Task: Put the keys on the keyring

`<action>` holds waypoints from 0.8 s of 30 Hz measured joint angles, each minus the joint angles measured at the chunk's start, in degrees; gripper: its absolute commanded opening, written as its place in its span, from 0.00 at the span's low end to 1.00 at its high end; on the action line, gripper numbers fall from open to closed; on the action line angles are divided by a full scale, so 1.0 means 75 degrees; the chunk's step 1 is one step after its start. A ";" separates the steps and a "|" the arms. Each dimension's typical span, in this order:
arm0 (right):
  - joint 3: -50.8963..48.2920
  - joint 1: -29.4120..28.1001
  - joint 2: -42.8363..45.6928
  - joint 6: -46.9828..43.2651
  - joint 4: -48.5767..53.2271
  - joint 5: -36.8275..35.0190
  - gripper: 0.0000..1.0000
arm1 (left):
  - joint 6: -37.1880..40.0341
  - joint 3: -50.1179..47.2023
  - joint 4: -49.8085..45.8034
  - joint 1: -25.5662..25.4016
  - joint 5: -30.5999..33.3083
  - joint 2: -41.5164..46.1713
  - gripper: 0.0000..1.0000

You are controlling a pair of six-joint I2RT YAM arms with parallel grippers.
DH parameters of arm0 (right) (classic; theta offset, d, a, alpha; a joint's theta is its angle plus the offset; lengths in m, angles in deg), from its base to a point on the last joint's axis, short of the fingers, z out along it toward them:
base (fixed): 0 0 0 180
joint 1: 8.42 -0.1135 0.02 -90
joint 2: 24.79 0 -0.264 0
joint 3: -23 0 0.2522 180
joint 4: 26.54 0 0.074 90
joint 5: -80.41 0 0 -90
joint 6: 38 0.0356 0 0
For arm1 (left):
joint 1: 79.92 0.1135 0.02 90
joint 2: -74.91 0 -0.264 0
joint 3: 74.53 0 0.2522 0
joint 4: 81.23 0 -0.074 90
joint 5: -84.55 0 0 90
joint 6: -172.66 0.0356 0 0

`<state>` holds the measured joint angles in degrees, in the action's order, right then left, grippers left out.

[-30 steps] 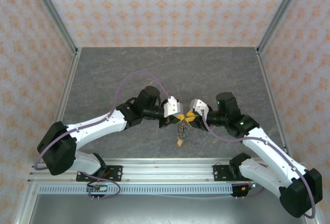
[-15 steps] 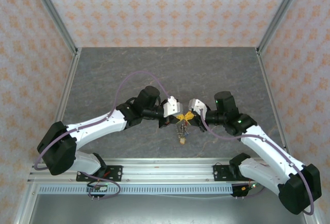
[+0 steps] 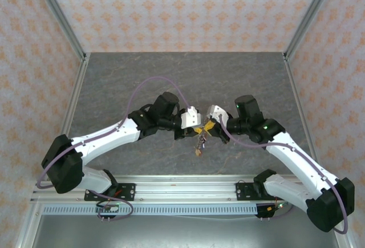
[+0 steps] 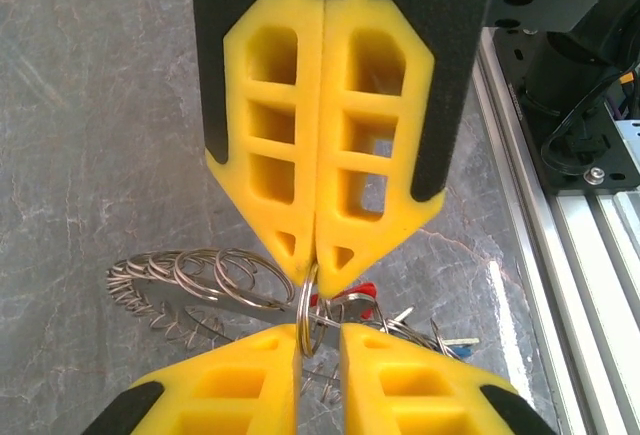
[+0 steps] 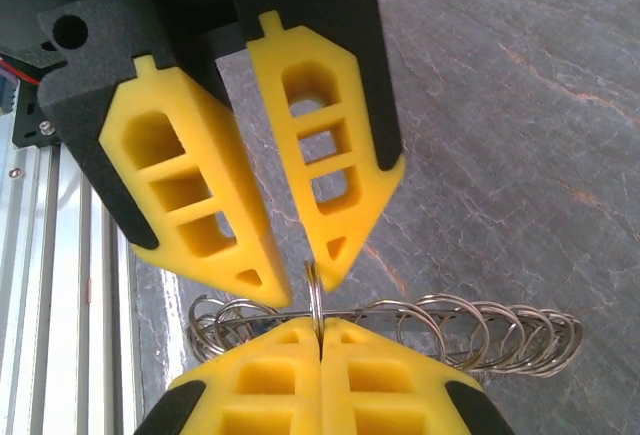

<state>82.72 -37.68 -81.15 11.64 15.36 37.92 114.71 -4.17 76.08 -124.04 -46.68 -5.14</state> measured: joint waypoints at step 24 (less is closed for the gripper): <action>-0.0096 -0.0230 0.0440 0.0152 -0.0140 -0.0318 0.20 | -0.0498 -0.0379 0.0670 0.0000 -0.0487 -0.0090 0.00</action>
<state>82.00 -39.40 -77.85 12.78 14.31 35.53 110.97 -7.01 81.11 -124.04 -50.33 -5.82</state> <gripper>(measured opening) 0.198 0.040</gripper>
